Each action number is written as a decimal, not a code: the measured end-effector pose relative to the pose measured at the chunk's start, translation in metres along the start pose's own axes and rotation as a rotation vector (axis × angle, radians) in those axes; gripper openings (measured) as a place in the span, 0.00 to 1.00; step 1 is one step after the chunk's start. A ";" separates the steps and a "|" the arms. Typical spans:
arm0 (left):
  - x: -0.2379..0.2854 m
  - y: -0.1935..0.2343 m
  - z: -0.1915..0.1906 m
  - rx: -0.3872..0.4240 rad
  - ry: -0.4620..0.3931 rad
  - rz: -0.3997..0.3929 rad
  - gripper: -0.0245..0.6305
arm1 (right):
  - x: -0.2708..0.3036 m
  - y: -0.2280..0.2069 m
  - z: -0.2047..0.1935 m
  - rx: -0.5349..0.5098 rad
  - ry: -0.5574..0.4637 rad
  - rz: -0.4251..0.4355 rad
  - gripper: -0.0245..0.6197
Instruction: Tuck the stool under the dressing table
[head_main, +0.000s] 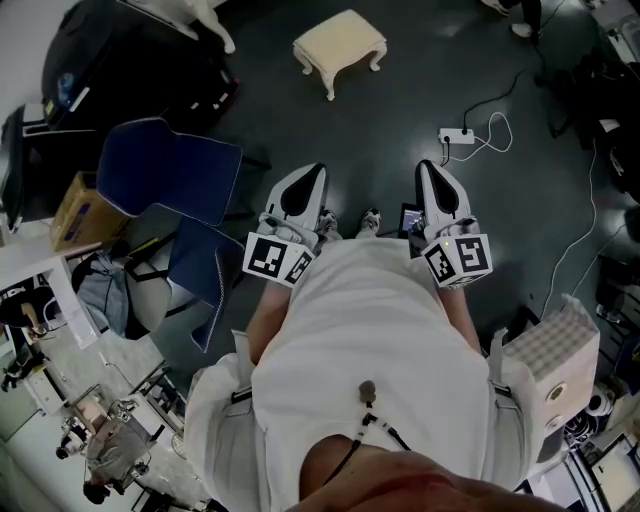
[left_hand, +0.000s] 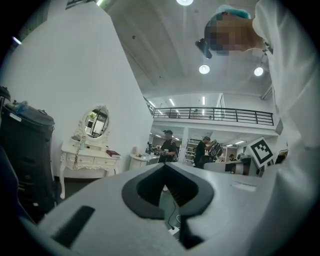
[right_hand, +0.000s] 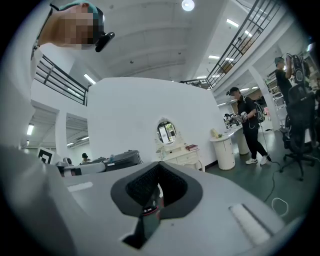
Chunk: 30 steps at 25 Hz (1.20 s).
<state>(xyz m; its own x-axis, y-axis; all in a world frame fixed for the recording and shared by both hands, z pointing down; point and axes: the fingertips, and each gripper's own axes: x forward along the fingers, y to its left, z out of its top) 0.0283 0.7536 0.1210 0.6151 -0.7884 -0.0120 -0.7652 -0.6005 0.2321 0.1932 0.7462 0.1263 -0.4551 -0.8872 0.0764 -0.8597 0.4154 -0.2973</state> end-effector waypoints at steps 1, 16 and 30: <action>0.004 -0.004 -0.001 0.003 0.002 -0.005 0.05 | -0.003 -0.005 0.001 0.008 -0.005 -0.004 0.05; 0.068 -0.057 -0.016 -0.018 -0.007 -0.031 0.05 | -0.037 -0.081 0.016 -0.006 -0.002 -0.027 0.05; 0.135 -0.005 -0.022 -0.050 0.027 -0.018 0.05 | 0.025 -0.129 0.018 0.003 0.036 -0.073 0.05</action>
<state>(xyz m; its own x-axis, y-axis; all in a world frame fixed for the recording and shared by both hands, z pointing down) 0.1192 0.6529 0.1400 0.6342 -0.7731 0.0089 -0.7437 -0.6069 0.2803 0.2972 0.6665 0.1494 -0.3990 -0.9073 0.1325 -0.8904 0.3490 -0.2921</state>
